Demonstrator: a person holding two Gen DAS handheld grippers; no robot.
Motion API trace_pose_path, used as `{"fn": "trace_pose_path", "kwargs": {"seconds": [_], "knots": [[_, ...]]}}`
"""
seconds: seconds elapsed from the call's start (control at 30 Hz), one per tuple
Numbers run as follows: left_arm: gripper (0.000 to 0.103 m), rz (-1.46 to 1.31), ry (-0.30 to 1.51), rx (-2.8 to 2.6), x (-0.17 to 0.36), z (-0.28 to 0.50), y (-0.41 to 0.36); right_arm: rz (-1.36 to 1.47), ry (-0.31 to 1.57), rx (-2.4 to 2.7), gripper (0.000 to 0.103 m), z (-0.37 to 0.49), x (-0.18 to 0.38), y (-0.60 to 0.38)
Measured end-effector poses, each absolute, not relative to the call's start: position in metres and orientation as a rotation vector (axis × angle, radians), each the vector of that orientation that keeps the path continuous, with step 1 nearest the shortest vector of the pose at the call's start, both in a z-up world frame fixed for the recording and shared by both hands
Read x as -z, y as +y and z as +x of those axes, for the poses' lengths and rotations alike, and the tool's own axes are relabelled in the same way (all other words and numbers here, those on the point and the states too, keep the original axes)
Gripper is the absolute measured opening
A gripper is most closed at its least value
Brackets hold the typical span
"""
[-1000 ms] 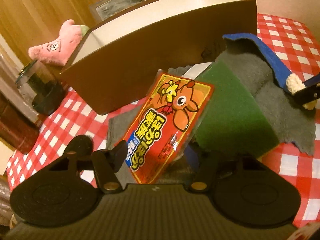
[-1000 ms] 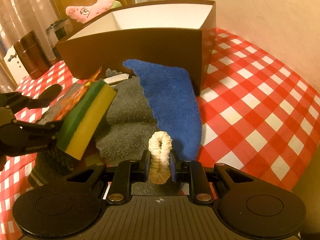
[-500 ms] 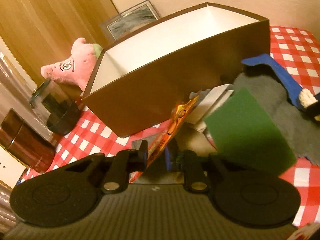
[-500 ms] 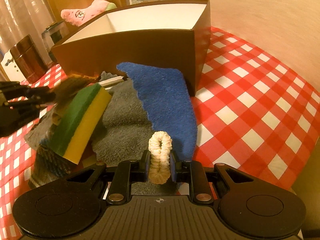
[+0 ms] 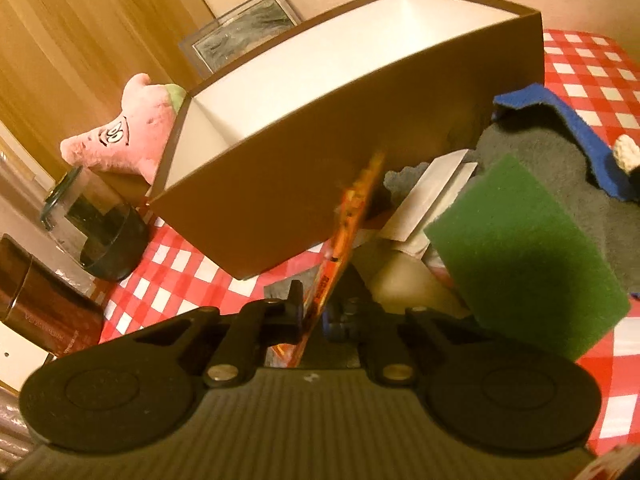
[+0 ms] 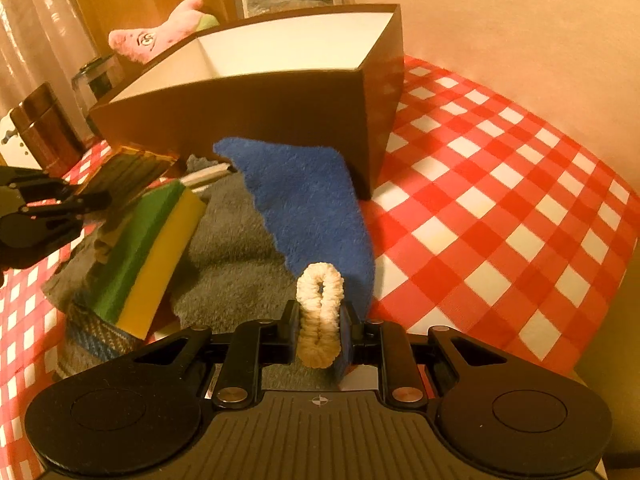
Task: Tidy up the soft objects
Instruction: 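Grasp the orange heat-pack packet with the left gripper, then carry packet and hair tie into the box and open both grippers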
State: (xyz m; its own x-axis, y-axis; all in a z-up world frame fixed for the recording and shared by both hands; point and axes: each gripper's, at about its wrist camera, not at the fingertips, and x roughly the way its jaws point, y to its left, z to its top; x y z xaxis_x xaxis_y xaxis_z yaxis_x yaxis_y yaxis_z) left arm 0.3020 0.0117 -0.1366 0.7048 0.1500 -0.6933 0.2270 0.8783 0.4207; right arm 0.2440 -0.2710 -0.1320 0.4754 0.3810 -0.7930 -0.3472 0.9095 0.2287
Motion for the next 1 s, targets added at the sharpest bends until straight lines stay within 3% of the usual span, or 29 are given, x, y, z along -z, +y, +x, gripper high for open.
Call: {"fn": "trace_pose_path", "kwargs": {"seconds": [0.63,1.0], "knots": [[0.003,0.24,0.73,-0.037,0.041,0.281,0.036,-0.007,0.819,-0.557,0.021,0.258,0.062,-0.253],[0.003,0.17,0.627,-0.006,-0.01,0.332,0.021,-0.011,0.713,-0.602,0.021,0.312,0.019,-0.23]]}}
